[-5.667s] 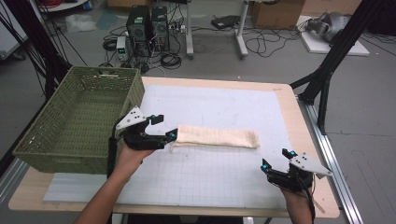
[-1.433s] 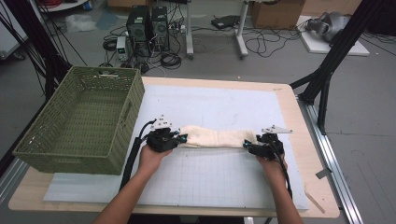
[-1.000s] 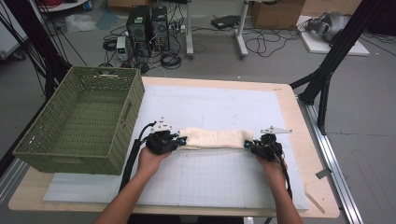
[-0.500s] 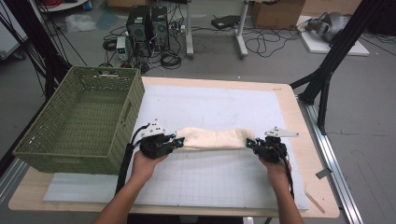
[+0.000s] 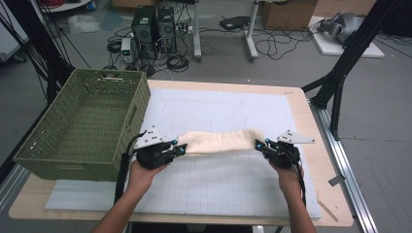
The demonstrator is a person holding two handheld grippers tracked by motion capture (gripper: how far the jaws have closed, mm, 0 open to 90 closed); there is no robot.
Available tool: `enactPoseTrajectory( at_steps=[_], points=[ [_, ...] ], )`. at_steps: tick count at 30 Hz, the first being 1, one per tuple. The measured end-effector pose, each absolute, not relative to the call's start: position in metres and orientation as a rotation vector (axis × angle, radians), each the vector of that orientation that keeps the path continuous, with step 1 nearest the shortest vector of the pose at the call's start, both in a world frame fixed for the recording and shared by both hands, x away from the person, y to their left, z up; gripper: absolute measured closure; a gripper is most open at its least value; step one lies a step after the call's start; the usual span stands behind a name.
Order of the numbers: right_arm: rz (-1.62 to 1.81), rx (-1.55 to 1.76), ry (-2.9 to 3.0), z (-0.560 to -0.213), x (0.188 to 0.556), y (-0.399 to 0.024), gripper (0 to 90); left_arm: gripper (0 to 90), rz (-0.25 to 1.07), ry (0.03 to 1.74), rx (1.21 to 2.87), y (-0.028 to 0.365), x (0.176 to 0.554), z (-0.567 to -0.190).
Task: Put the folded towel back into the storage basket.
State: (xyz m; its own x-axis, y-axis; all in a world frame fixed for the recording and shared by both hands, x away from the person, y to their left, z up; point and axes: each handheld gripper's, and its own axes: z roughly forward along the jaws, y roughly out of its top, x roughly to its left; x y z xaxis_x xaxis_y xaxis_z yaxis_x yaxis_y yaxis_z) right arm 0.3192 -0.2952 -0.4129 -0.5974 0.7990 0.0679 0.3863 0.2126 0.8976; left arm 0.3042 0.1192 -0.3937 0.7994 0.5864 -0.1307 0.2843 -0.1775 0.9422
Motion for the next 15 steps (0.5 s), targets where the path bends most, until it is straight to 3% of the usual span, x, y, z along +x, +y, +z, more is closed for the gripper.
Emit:
enactPoseTrajectory(
  at_steps=[15],
  points=[
    [1.400, 0.951, 2.062, -0.384, 0.330, -0.262, 80.8, 81.2, 0.388, 0.668, 1.696, 0.153, 0.285, -0.372]
  ],
)
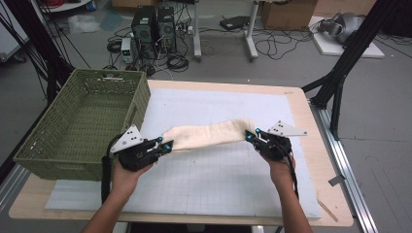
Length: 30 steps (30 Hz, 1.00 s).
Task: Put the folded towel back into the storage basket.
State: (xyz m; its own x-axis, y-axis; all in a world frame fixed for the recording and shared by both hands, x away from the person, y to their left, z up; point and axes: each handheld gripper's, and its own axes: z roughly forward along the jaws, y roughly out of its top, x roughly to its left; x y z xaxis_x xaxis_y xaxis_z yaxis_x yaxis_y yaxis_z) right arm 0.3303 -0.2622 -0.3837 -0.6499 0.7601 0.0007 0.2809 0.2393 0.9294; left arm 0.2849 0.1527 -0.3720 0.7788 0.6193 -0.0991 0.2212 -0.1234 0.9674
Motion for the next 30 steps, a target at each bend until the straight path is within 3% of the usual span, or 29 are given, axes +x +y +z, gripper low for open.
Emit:
enactPoseTrajectory(
  at_steps=[30],
  points=[
    [1.418, 0.790, 2.074, -0.320, 0.394, -0.174, 80.9, 81.3, 0.513, 0.713, 1.581, 0.202, 0.258, -0.345]
  ],
)
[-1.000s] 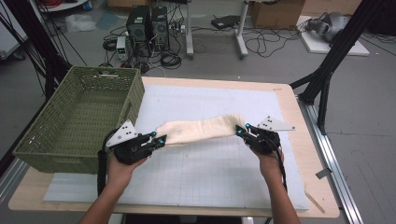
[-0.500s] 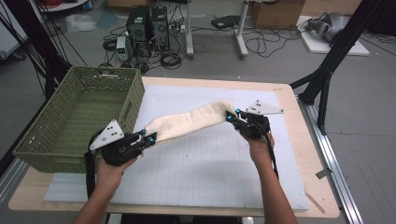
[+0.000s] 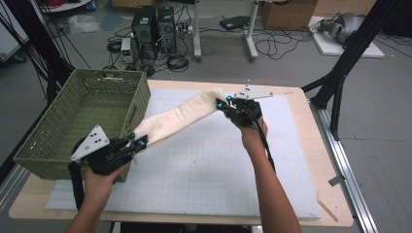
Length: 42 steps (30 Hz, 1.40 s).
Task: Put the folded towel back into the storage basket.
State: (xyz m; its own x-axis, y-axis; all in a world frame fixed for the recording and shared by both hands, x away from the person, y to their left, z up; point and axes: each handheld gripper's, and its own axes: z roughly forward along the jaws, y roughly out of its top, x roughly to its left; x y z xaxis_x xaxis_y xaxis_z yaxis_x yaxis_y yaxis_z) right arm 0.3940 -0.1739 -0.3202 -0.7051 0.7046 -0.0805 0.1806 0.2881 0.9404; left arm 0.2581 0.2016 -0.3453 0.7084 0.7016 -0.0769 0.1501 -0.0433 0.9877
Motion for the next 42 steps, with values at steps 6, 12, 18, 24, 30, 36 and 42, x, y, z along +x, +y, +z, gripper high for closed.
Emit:
enactPoseTrajectory(
  at_steps=[6, 12, 18, 24, 30, 36, 42],
  points=[
    [1.403, 0.772, 2.081, -0.310, 0.407, -0.152, 80.9, 81.4, 0.538, 0.728, 1.562, 0.211, 0.254, -0.342],
    [1.389, 0.744, 2.089, -0.296, 0.419, -0.131, 80.9, 81.5, 0.549, 0.737, 1.545, 0.217, 0.251, -0.340],
    [1.383, 0.715, 2.092, -0.283, 0.432, -0.105, 80.9, 81.6, 0.572, 0.748, 1.527, 0.225, 0.248, -0.337],
    [1.381, 0.695, 2.094, -0.275, 0.442, -0.081, 80.9, 81.6, 0.592, 0.765, 1.518, 0.233, 0.245, -0.335],
    [1.394, 0.681, 2.094, -0.271, 0.449, -0.063, 80.8, 81.6, 0.609, 0.786, 1.507, 0.241, 0.242, -0.334],
    [1.404, 0.663, 2.100, -0.265, 0.455, -0.038, 80.8, 81.7, 0.628, 0.808, 1.492, 0.251, 0.239, -0.333],
    [1.431, 0.636, 2.104, -0.257, 0.461, -0.012, 80.9, 81.6, 0.648, 0.831, 1.478, 0.263, 0.235, -0.332]
  ],
)
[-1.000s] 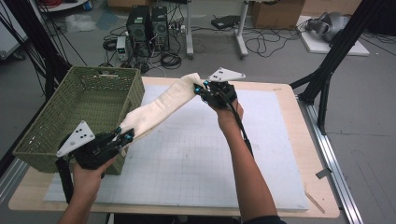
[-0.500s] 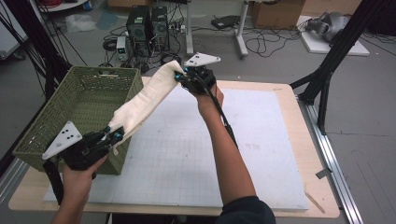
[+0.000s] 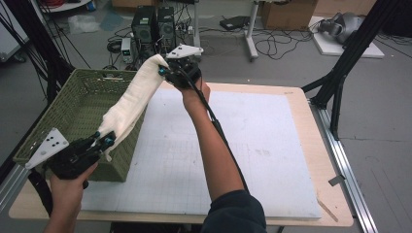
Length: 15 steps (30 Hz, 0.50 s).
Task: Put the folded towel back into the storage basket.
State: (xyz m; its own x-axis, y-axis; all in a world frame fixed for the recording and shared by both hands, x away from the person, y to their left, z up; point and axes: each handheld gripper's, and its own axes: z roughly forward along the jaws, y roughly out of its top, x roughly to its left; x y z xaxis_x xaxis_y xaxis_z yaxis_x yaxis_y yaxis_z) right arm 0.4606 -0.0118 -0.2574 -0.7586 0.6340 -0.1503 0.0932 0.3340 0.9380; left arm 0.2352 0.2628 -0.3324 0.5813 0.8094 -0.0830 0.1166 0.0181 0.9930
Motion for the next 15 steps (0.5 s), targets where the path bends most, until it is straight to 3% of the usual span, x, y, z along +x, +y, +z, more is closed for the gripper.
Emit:
enactPoseTrajectory(
  at_steps=[15],
  points=[
    [1.447, 0.584, 2.134, -0.250, 0.475, 0.055, 80.9, 81.7, 0.683, 0.891, 1.432, 0.290, 0.229, -0.334]
  ],
)
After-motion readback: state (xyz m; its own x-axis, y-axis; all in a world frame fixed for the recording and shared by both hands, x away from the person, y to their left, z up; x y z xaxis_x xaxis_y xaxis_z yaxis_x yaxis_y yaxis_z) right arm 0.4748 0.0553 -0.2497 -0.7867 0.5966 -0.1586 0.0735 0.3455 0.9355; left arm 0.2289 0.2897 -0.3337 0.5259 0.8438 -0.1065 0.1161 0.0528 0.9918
